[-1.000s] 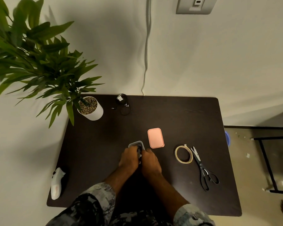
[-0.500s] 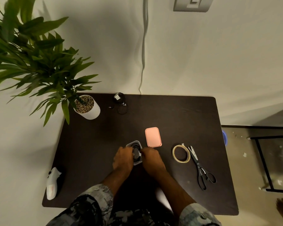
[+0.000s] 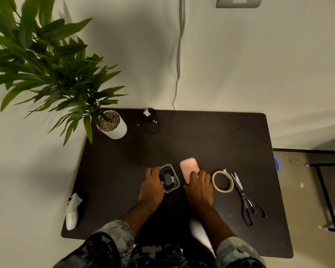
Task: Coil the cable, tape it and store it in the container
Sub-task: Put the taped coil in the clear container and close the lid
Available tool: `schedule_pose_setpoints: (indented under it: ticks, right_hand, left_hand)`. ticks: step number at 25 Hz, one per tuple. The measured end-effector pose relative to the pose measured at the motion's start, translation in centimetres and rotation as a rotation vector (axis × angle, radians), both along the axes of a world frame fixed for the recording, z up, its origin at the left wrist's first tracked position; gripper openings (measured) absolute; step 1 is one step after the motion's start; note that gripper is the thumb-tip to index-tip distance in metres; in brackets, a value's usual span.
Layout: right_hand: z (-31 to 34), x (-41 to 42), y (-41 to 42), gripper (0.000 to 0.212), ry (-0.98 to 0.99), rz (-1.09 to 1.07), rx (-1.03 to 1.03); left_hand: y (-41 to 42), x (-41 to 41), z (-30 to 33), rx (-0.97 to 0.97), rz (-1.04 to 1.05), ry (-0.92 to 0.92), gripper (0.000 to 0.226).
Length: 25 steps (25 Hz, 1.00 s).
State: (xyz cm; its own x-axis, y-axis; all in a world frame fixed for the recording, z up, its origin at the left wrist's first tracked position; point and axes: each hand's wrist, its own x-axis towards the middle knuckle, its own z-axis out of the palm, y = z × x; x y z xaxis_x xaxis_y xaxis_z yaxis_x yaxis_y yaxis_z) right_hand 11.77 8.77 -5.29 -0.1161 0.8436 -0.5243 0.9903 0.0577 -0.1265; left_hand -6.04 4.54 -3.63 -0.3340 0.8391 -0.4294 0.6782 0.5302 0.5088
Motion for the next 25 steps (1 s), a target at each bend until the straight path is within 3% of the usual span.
schedule_pose_setpoints:
  ticks: [5,8,14,17,19,22,25]
  right_hand:
    - [0.0,0.6,-0.1,0.041,-0.026,0.044,-0.029]
    - [0.4,0.6,0.2,0.042,0.021,-0.066,0.046]
    - [0.4,-2.2,1.0,0.082,0.005,-0.370,-0.039]
    - [0.1,-2.8,1.3,0.087,0.084,-0.529,-0.096]
    - [0.0,-2.6,1.5,0.071,0.168,-0.592,-0.081]
    - [0.8,-2.2,1.4,0.031,0.289,-0.530,0.028]
    - [2.6,-2.8,0.6,0.028,0.307,-0.308,0.116]
  left_hand:
    - [0.0,-0.2,0.1,-0.024,0.022,-0.042,0.056]
    - [-0.1,-0.4,0.4,-0.019,0.022,-0.039,0.053]
    - [-1.1,-1.3,0.9,-0.025,0.020,-0.063,0.047]
    - [-1.3,-1.7,0.8,-0.041,0.007,-0.125,0.055]
    - [-1.3,-1.8,0.6,-0.042,0.002,-0.163,0.058]
    - [-0.9,-1.5,0.5,-0.029,0.061,-0.183,0.052]
    - [-0.1,-0.8,0.9,0.006,0.169,-0.216,0.035]
